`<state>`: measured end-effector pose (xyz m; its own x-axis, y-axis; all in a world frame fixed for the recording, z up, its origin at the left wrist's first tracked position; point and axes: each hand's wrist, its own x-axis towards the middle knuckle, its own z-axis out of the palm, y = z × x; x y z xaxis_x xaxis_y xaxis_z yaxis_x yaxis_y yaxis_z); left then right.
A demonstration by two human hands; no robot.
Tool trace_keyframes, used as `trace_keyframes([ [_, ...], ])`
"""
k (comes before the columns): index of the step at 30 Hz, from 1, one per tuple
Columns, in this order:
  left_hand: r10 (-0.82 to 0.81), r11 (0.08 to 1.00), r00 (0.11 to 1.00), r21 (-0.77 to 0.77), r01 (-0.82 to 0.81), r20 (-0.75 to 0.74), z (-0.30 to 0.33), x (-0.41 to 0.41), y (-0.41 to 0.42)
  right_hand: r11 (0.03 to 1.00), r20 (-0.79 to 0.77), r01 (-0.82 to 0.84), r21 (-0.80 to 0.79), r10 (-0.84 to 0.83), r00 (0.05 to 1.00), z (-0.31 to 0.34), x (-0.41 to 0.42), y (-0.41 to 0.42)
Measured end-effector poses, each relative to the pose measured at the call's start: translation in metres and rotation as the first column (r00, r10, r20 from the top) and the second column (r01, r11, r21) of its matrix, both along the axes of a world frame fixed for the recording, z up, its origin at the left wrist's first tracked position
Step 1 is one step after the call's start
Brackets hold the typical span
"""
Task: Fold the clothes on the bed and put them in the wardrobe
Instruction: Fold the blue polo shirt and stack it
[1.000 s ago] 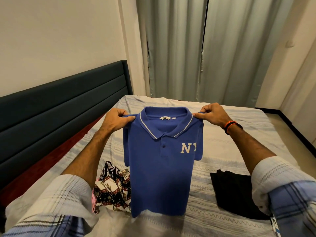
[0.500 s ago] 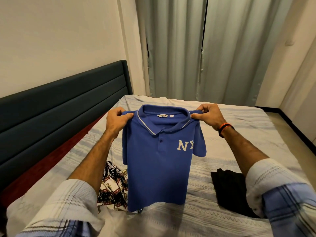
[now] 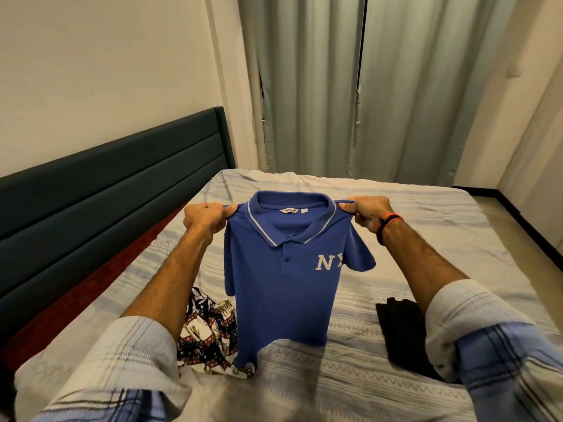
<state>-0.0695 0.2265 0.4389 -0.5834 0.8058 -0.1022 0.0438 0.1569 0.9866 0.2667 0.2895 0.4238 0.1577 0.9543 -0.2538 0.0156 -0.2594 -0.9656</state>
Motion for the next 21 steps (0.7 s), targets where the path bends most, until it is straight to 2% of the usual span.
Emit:
trace_keyframes([
  [3,-0.001,0.999,0.998,0.054,0.005,-0.059,-0.001,-0.003,0.000,0.998,-0.040,0.037,0.053,-0.035,0.999,0.002,0.001,-0.002],
  [5,0.018,0.996,0.986,0.084,-0.004,-0.164,0.001,-0.001,-0.003,0.987,0.028,0.051,0.151,-0.056,0.998,0.002,0.004,-0.003],
  [9,0.069,0.986,0.940,0.163,-0.014,-0.335,0.007,0.000,-0.004,0.935,0.119,-0.034,0.354,-0.009,0.993,0.010,0.004,-0.007],
  [13,0.011,0.992,0.885,0.115,0.047,-0.466,0.009,-0.010,0.000,0.898,0.244,-0.102,0.428,-0.006,0.970,0.022,0.008,-0.002],
  [16,-0.069,0.987,0.883,0.095,0.127,-0.465,0.009,-0.014,0.005,0.894,0.252,-0.151,0.421,0.045,0.967,0.029,0.012,-0.006],
  [21,-0.196,0.961,0.925,0.126,0.248,-0.327,0.005,-0.011,0.003,0.907,0.256,-0.172,0.384,0.074,0.964,0.029,0.017,-0.011],
])
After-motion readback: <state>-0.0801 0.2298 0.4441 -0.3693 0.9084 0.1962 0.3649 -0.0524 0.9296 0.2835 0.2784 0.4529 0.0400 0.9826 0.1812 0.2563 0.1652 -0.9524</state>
